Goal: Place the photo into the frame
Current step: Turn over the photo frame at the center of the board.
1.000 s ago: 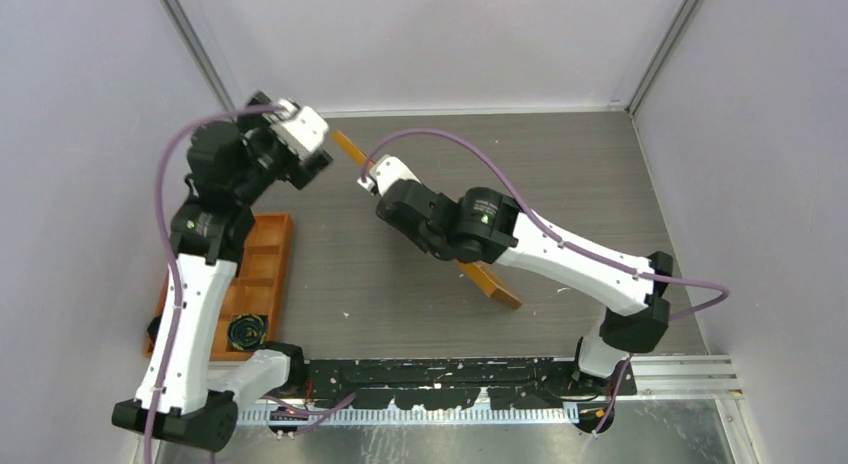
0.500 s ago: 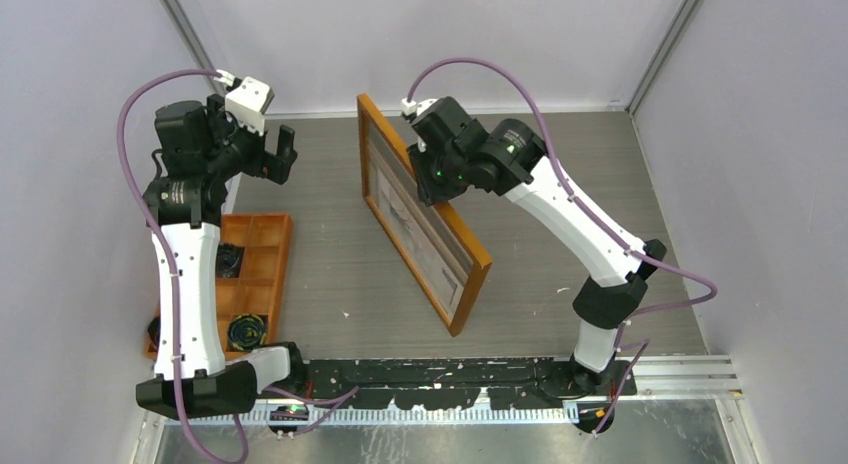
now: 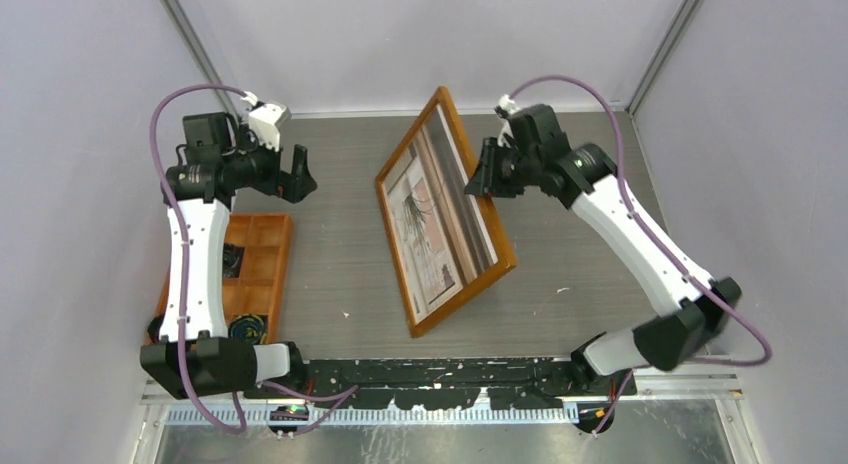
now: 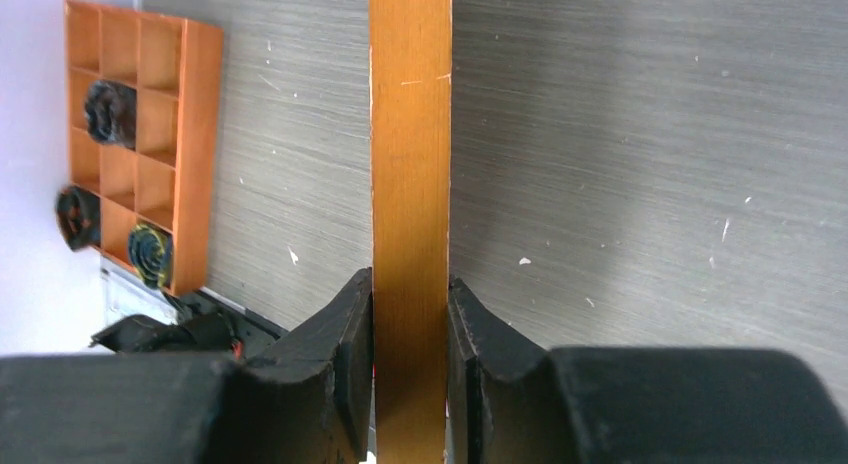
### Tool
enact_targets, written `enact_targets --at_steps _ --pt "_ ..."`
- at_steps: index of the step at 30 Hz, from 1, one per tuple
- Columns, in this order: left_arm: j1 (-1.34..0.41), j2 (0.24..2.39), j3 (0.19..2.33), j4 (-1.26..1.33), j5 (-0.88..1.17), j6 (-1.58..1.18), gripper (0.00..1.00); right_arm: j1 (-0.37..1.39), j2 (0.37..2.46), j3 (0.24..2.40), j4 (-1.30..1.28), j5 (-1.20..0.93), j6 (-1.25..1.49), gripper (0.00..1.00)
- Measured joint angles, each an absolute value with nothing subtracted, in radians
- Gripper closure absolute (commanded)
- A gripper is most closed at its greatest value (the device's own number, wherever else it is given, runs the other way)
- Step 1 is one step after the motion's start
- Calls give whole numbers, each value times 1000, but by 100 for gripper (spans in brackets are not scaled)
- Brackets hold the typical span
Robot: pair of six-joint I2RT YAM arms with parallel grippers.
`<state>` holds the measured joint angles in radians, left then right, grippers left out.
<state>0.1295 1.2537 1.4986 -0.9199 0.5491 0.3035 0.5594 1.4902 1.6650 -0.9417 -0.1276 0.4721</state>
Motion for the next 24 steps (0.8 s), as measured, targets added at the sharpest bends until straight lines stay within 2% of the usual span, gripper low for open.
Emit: enact_targets --at_steps 6,11,19,22,24 --pt "130 1351 1440 -992 561 348 0 486 1230 1169 -585 -186 624 92" --pt "130 1381 1384 -1024 527 372 0 479 1230 911 -356 -222 723 92" --pt "131 1368 1270 -1019 497 380 0 471 1356 807 -157 -193 727 92" --pt "131 1365 1266 -1008 497 386 0 466 1385 793 -112 -171 715 86" --pt "131 1359 1256 -996 497 391 0 462 1397 778 -87 -163 712 78"
